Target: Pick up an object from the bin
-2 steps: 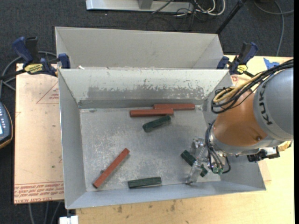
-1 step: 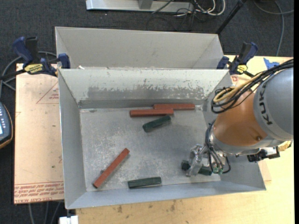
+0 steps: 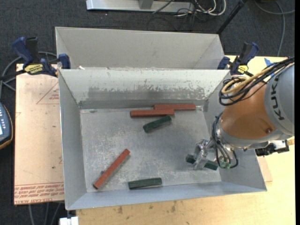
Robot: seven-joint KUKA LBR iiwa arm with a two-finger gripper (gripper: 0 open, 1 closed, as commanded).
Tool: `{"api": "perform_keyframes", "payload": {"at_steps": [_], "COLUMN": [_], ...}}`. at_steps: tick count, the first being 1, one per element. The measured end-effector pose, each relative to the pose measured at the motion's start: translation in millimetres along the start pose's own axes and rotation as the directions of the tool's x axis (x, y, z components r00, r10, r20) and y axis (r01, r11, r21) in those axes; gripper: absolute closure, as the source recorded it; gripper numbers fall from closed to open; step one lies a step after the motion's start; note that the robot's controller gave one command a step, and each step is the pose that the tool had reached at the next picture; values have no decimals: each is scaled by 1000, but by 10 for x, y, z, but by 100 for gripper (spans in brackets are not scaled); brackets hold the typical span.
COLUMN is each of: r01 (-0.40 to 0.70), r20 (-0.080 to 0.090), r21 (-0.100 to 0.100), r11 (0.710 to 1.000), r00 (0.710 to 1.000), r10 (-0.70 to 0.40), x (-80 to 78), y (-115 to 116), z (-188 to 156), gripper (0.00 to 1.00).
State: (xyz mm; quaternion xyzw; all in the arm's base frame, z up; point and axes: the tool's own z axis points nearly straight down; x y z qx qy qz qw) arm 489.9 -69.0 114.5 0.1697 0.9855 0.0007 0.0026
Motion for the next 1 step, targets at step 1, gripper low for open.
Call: {"api": "perform_keyframes", "payload": {"at_steps": [1], "r01": [2], "r20": [0], "r21": [0], "r11": [1000], "r00": [1000], "r10": [-2], "x": [-12], "y": [5], "z": [-354], "gripper": [100]}}
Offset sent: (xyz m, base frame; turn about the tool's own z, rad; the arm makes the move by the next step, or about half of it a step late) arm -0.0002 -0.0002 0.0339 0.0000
